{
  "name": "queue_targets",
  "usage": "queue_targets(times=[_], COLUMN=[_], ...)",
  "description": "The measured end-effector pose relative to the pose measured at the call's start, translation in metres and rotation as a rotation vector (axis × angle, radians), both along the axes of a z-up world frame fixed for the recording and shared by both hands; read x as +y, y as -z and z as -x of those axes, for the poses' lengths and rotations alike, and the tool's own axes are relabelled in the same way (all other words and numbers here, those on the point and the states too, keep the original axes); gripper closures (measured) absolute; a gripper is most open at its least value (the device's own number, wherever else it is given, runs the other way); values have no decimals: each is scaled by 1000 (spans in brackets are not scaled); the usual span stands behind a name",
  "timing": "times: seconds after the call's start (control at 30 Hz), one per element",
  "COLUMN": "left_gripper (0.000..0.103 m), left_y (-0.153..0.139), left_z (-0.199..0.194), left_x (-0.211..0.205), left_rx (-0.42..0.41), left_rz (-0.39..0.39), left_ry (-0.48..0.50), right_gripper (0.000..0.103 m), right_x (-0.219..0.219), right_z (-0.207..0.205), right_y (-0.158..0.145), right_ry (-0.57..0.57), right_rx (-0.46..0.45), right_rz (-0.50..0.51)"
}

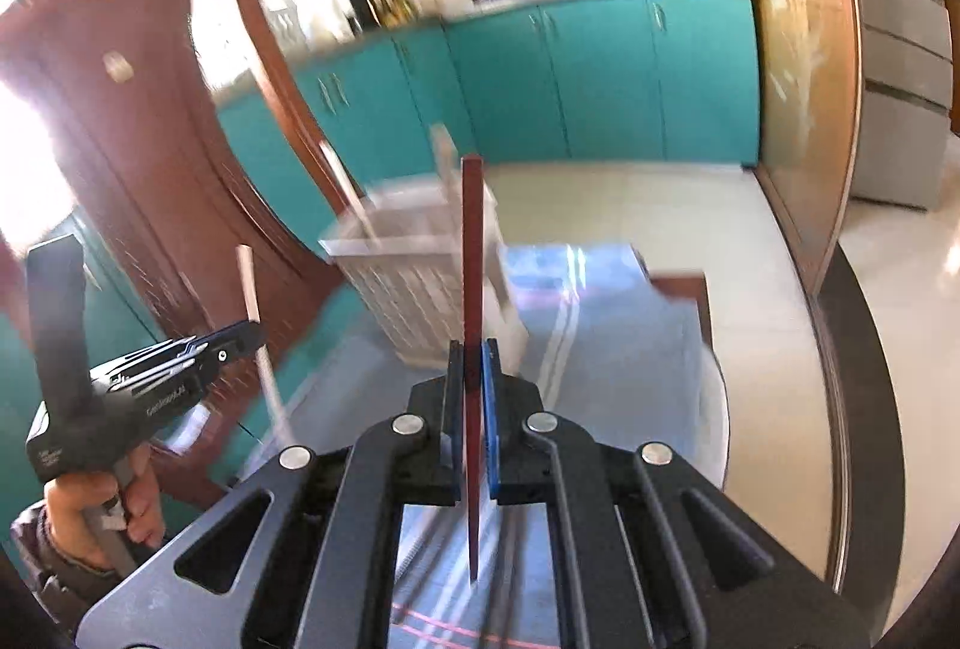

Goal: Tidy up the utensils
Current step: 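Lift the brown and cream chopsticks with both grippers over the white holder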

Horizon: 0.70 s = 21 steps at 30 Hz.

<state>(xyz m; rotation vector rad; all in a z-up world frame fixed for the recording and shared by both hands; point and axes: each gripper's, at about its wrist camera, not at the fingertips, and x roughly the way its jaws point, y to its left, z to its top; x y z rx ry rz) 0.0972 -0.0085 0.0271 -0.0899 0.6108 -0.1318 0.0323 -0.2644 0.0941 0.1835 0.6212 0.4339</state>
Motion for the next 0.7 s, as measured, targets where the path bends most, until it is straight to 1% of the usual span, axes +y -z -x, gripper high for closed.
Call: queue_targets(times=[0.07, 0.1, 0.17, 0.23, 0.27, 0.33, 0.37, 0.4, 0.47, 0.53, 0.6, 0.7], left_gripper=[96, 96, 96, 96, 96, 96, 96, 96, 96, 96, 96, 96], left_y=[-32, -43, -74, -96, -105, -116, -118, -118, -110, -97, -80, -64], left_z=[3, 1, 0, -3, -4, -10, -13, -18, -29, -40, -55, -68], left_x=[8, 11, 20, 25, 27, 31, 30, 29, 24, 16, 9, 4], left_rx=[-79, -112, -219, -321, -369, -440, -464, -477, -483, -451, -395, -342], left_rz=[28, 44, 85, 109, 127, 163, 174, 175, 147, 119, 110, 86], left_ry=[-9, -14, -42, -82, -102, -137, -157, -175, -202, -208, -199, -188], right_gripper=[96, 96, 96, 96, 96, 96, 96, 96, 96, 96, 96, 96], right_x=[3, 5, 12, 17, 18, 20, 21, 24, 35, 44, 51, 55], right_z=[-4, -7, -18, -30, -35, -44, -48, -50, -62, -71, -80, -84], right_y=[-26, -36, -56, -70, -76, -87, -89, -90, -81, -62, -46, -31], right_ry=[-2, 4, 30, 53, 72, 134, 157, 180, 210, 216, 208, 183], right_rx=[-64, -92, -141, -190, -208, -256, -282, -306, -316, -303, -272, -231], right_rz=[-40, -56, -85, -135, -156, -198, -202, -197, -145, -96, -60, -45])
